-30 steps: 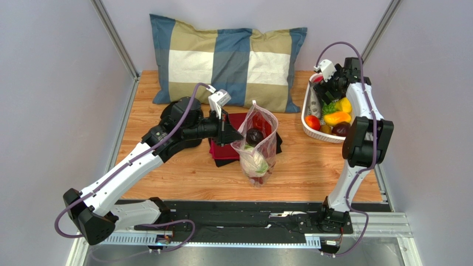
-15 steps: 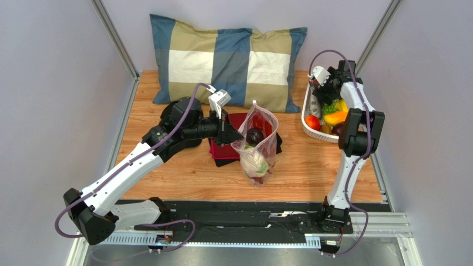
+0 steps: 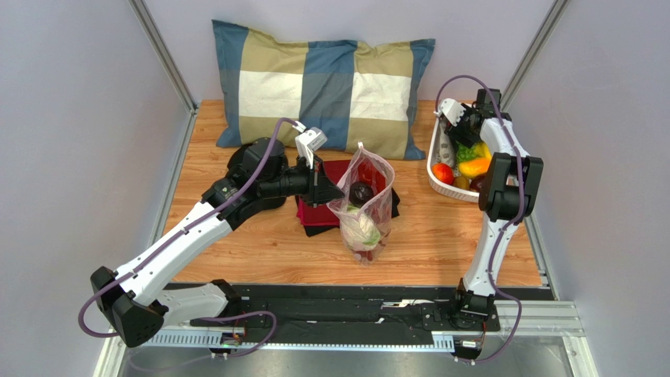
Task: Place the food in the zip-top bag and seal the zipper
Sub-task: Pick up the fake vegetable from the bin, then place the fake vegetable in the zipper food storage bag.
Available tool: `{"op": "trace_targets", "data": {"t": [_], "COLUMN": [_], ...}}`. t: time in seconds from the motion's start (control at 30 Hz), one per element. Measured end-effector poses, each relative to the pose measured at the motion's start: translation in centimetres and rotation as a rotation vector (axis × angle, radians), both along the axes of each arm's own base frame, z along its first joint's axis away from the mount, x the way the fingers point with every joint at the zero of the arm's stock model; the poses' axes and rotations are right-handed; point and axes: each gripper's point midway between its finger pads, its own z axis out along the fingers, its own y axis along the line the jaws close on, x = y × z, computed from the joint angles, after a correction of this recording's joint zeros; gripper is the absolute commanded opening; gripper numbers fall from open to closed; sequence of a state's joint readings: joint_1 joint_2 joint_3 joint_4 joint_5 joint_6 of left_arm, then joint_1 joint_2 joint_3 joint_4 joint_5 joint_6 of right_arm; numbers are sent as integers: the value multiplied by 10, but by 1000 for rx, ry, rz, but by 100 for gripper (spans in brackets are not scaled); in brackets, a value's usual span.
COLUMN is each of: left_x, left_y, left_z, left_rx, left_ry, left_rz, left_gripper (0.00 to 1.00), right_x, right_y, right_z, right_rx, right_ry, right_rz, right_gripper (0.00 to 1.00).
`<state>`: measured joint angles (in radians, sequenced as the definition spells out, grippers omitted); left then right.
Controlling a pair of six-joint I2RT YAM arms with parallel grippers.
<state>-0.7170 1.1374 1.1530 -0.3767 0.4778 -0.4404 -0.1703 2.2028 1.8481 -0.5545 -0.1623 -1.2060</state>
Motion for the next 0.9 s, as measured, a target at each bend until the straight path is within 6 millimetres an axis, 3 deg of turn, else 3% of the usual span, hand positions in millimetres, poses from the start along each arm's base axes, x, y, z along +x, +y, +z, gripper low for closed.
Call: {"op": "trace_targets", "data": {"t": [0.13, 0.2, 0.27, 0.33, 0.43, 0.5, 0.6, 0.7, 0.73, 0.8, 0.9], "left_x": [0, 0, 0, 1, 1, 1, 2, 4, 5, 6, 7], "left_y": [0, 0, 0, -1, -1, -1, -2, -4, -5, -7, -9], "left_z": [0, 0, 0, -1, -5, -6, -5, -4, -4, -1, 2], "left_rx": [0, 0, -1, -3, -2, -2, -3, -4, -5, -9, -16], "left_ry": [-1, -1, -1, -3, 3, 6, 5, 7, 10, 11, 14], "left_rz": [0, 0, 0, 1, 2, 3, 3, 2, 1, 1, -2], "left_gripper": [0, 0, 0, 0, 0, 0, 0, 0, 0, 0, 0], "right_x": [-13, -21, -30, -43, -78, -109, -173, -238, -259, -293, -316], "right_y": [5, 10, 19, 33, 68, 103, 181, 246, 265, 293, 322], "right_z": [17, 38, 74, 119, 204, 255, 325, 359, 362, 360, 346], "right_rx": [17, 46, 90, 163, 315, 434, 691, 909, 975, 1071, 1161], "right_ry": [-2, -24, -71, -139, -265, -341, -396, -354, -313, -224, -83], "right_rz": [2, -1, -4, -4, 15, 65, 212, 371, 416, 478, 503], "right_gripper": [43, 42, 42, 42, 41, 41, 41, 40, 40, 40, 40]}}
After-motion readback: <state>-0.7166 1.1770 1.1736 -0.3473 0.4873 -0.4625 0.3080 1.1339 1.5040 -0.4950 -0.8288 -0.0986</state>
